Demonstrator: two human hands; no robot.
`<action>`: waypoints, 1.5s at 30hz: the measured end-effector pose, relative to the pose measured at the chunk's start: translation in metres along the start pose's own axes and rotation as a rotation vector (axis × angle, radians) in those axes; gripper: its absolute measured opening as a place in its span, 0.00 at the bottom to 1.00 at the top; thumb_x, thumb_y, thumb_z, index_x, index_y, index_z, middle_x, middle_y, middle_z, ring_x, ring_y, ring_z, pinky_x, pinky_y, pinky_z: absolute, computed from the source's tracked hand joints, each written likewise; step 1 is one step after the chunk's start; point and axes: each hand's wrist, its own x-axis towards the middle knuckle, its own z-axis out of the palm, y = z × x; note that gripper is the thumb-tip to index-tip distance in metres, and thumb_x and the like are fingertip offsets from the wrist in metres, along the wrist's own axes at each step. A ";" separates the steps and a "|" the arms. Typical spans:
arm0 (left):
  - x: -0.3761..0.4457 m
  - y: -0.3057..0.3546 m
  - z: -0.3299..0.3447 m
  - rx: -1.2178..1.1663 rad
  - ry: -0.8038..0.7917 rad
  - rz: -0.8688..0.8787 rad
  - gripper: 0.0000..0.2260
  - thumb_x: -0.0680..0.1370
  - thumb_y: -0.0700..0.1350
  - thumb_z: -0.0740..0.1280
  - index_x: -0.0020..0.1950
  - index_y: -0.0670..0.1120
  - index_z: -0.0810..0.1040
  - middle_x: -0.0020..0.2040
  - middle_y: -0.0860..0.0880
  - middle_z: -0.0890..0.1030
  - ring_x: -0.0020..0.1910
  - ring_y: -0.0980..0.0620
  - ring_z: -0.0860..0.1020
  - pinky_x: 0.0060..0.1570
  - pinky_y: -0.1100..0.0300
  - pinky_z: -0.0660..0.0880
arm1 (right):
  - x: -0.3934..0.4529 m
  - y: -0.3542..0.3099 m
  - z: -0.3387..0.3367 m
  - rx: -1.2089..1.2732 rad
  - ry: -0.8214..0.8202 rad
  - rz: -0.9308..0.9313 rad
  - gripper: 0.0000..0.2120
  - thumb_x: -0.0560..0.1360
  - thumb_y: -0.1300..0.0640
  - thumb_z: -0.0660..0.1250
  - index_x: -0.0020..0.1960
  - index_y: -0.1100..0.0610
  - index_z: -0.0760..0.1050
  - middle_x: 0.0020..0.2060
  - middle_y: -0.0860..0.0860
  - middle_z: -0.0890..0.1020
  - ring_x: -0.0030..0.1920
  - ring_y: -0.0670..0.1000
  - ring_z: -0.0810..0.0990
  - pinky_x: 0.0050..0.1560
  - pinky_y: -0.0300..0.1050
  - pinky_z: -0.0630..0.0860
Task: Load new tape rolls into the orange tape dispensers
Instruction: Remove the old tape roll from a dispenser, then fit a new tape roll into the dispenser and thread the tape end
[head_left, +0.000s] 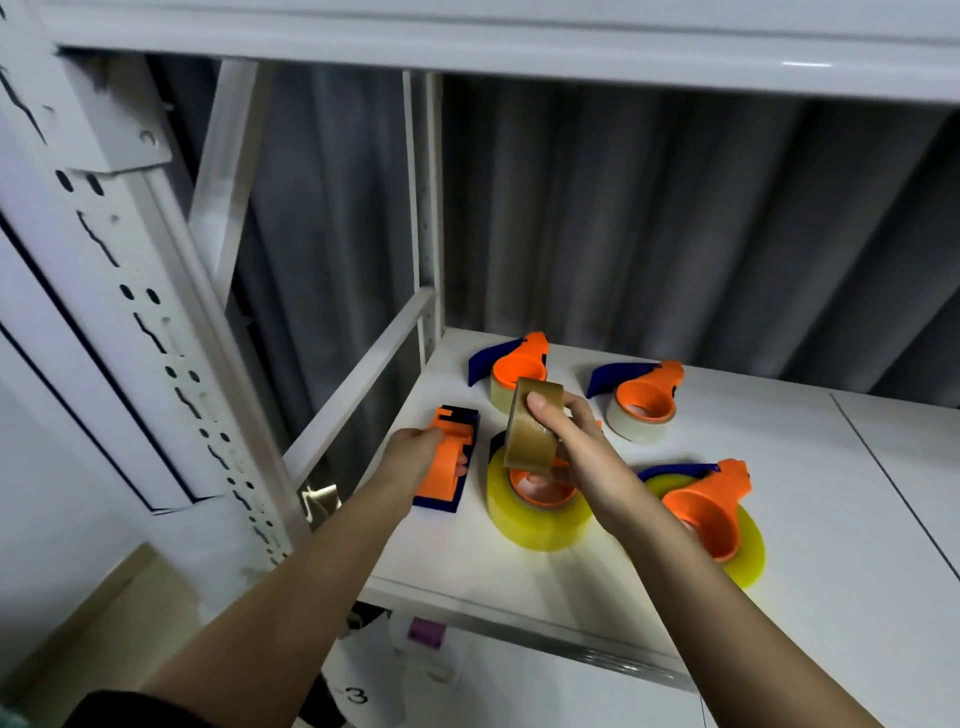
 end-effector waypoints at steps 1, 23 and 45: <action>0.001 -0.002 0.003 0.010 -0.001 0.002 0.10 0.80 0.41 0.59 0.44 0.41 0.77 0.25 0.49 0.79 0.29 0.51 0.77 0.25 0.65 0.73 | 0.000 0.000 -0.002 0.006 0.005 0.002 0.34 0.65 0.34 0.69 0.66 0.46 0.66 0.58 0.53 0.78 0.54 0.53 0.82 0.48 0.55 0.82; -0.003 0.022 0.037 0.221 -0.205 0.734 0.07 0.80 0.47 0.61 0.55 0.49 0.75 0.54 0.52 0.78 0.54 0.56 0.77 0.54 0.66 0.73 | 0.012 -0.010 -0.025 -0.060 0.138 -0.027 0.27 0.74 0.42 0.67 0.68 0.50 0.65 0.60 0.51 0.77 0.52 0.48 0.81 0.38 0.40 0.79; 0.011 0.064 0.246 1.506 -0.001 1.183 0.21 0.76 0.52 0.61 0.65 0.44 0.67 0.62 0.43 0.75 0.60 0.42 0.75 0.54 0.51 0.70 | -0.024 -0.028 -0.207 -1.450 0.563 0.007 0.39 0.69 0.35 0.67 0.73 0.51 0.58 0.65 0.54 0.68 0.63 0.59 0.70 0.55 0.52 0.74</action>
